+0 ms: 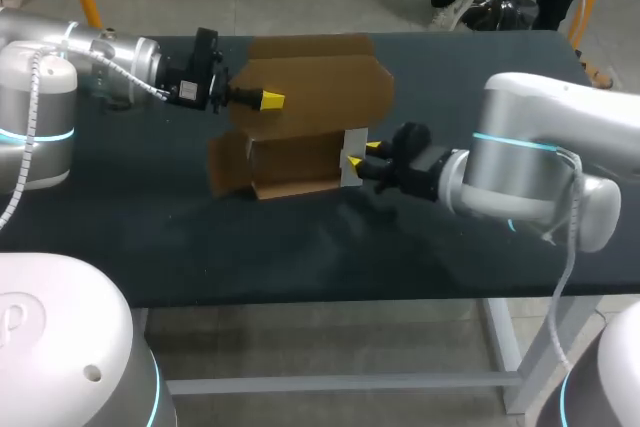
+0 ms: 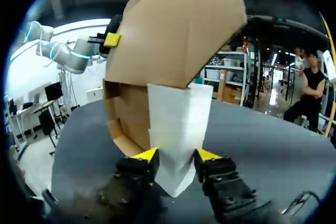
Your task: Assemble the packaging by folding the flat box into shape, placing the metal phone stand inside, and closing the box properly
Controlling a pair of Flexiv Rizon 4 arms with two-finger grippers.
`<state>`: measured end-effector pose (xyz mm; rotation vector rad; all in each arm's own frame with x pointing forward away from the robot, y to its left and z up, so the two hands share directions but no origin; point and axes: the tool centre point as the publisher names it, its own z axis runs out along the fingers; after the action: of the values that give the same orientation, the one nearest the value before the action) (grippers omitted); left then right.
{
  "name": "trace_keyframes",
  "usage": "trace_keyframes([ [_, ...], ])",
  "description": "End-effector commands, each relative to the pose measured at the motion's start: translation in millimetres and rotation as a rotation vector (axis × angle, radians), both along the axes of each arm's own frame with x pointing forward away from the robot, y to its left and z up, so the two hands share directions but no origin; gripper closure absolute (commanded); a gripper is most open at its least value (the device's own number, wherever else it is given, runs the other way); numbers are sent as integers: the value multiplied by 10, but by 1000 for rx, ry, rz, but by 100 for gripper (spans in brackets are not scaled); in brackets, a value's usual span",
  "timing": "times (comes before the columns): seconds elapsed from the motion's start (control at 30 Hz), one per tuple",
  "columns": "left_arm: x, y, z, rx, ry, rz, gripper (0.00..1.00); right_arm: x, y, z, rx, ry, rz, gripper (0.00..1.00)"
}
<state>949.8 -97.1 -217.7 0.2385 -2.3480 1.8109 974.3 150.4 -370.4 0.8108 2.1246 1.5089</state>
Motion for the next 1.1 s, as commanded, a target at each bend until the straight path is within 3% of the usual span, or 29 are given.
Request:
trace_keyframes([
  [0.03,-7,-28,-38,1,3,-6,100,73,102,-52,-25,-22,-115,52],
  [0.3,-7,-28,-38,1,3,-6,100,159,93,-38,-29,-1,-185,53],
  [0.7,-7,-28,-38,1,3,-6,100,187,74,-14,-25,-1,-295,70],
  [1.0,-7,-28,-38,1,3,-6,100,219,110,9,-101,-17,-428,75],
  [1.07,-7,-28,-38,1,3,-6,100,226,114,18,-130,-25,-469,80],
  [1.1,-7,-28,-38,1,3,-6,100,230,115,21,-142,-29,-484,89],
])
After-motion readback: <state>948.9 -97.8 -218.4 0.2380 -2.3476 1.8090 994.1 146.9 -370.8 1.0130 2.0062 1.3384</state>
